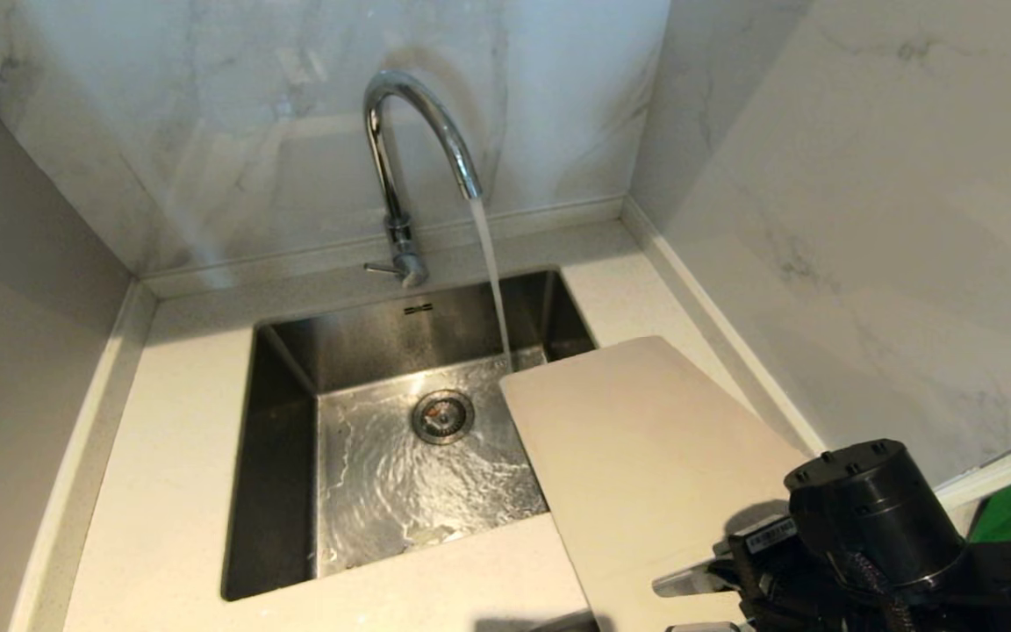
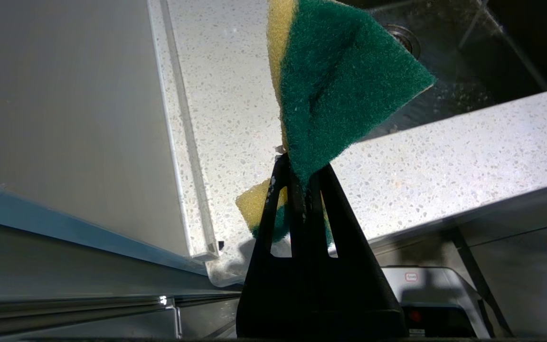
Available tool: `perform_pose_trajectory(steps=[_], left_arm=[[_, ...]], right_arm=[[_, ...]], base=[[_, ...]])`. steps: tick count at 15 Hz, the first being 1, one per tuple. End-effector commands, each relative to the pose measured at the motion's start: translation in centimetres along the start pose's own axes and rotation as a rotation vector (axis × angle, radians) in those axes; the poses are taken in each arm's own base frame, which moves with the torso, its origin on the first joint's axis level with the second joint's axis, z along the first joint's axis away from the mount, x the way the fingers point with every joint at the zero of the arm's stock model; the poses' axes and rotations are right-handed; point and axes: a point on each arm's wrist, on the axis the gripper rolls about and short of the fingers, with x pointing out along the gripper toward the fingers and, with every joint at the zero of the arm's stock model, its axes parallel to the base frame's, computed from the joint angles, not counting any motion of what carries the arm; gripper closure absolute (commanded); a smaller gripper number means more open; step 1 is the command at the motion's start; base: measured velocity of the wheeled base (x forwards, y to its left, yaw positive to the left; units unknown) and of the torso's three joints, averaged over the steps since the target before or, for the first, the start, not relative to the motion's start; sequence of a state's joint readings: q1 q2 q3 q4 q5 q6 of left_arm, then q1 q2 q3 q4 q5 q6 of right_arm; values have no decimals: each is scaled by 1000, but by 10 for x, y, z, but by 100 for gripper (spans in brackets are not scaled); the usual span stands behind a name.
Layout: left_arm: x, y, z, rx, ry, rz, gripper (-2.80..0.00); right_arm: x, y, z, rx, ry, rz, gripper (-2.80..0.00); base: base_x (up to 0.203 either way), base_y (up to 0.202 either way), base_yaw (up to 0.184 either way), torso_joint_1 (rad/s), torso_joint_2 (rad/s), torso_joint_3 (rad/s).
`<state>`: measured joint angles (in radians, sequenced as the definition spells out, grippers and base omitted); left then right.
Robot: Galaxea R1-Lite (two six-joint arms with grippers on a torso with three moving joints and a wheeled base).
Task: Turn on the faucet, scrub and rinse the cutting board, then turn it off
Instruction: Pick up the cutting board
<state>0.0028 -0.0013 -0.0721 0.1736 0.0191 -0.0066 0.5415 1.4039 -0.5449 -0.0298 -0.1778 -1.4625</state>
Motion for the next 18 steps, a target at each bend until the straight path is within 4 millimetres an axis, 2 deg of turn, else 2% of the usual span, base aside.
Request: perform_pose_trajectory(steps=[1, 7, 14, 18], left_arm=[[0, 0, 0, -1, 1, 1, 0], [0, 0, 0, 0, 1, 1, 0], [0, 0, 0, 0, 1, 1, 0], [0, 0, 0, -1, 1, 1, 0]], right_arm=[[-10, -5, -1, -63, 4, -50, 0], [-23, -24, -2, -191, 3, -40, 0], [-51, -29, -7, -320, 16, -164, 0], [-57, -32, -8, -372, 24, -207, 0]], base=[[0, 0, 0, 0, 0, 0], [0, 0, 0, 0, 0, 0], [0, 0, 0, 0, 0, 0], [0, 0, 0, 0, 0, 0]])
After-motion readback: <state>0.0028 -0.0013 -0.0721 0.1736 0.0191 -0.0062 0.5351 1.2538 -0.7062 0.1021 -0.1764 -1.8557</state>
